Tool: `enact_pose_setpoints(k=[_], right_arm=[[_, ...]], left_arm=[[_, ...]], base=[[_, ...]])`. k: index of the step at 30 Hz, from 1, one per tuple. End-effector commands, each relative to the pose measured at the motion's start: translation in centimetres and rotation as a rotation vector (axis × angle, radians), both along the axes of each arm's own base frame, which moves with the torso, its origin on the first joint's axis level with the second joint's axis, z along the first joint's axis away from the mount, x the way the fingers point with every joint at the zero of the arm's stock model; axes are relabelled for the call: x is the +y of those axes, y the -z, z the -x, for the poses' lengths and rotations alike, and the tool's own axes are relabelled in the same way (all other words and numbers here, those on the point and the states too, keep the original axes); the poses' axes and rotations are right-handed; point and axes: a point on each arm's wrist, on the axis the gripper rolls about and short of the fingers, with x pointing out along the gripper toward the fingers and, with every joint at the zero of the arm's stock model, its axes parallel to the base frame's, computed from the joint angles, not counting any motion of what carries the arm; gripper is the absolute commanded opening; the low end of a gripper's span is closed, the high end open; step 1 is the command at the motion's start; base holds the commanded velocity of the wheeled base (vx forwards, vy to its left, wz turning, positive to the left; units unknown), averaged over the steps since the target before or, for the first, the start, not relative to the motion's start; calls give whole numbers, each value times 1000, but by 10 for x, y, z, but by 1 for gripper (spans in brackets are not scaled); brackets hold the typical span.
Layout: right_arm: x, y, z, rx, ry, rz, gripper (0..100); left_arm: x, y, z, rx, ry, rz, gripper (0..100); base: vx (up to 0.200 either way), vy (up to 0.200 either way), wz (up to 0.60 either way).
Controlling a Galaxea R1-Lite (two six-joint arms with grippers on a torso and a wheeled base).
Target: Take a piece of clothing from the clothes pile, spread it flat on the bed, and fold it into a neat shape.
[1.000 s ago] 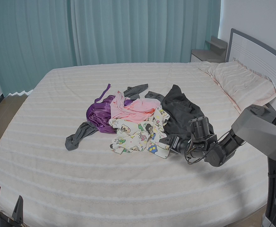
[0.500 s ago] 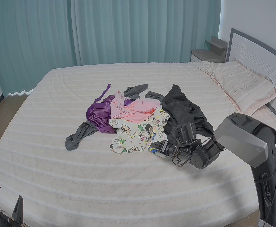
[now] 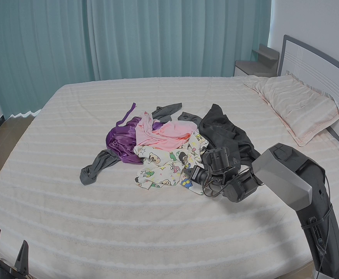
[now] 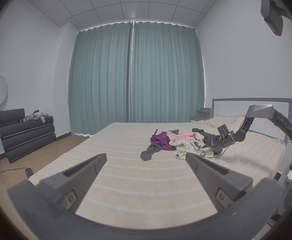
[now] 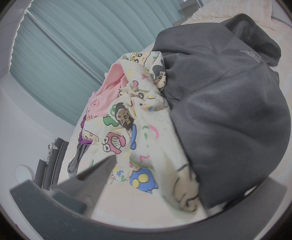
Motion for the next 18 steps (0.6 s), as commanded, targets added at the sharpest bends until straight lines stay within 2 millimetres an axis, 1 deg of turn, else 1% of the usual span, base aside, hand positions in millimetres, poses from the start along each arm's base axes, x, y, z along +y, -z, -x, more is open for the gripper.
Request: enact_pose_setpoints(k=[1, 4, 7, 8, 10, 11, 14, 15, 16, 17, 18], right_arm=[[2, 6, 0, 9, -4, 14, 0], [1, 7, 3, 12, -13, 32, 0], [1, 3, 4, 3, -13, 27, 0], [0, -8, 11, 8, -16, 17, 0], [-2, -15, 20, 22, -26, 9, 0], [-1, -25, 31, 43, -40, -18, 0], [-1, -39, 44, 70, -71, -60, 0], [-4, -46, 52, 88, -90, -77, 0], [-8, -56, 64, 108, -130, -96, 0], [-10, -59, 67, 111, -141, -101, 0], [-14, -64, 76, 128, -159, -107, 0]], left_arm=[[0, 5, 0, 0, -1, 0, 100], [0, 5, 0, 0, -1, 0, 100], [0, 5, 0, 0, -1, 0, 100], [0, 5, 0, 0, -1, 0, 100], [0, 5, 0, 0, -1, 0, 100], [0, 5, 0, 0, -1, 0, 100], [0, 5, 0, 0, -1, 0, 100], [0, 5, 0, 0, -1, 0, 100], [0, 5, 0, 0, -1, 0, 100], [0, 5, 0, 0, -1, 0, 100], [0, 5, 0, 0, -1, 0, 100]], base=[[0, 0, 0], [0, 0, 0], [0, 0, 0], [0, 0, 0], [0, 0, 0], [0, 0, 0], [0, 0, 0], [0, 0, 0], [0, 0, 0], [0, 0, 0], [0, 0, 0]])
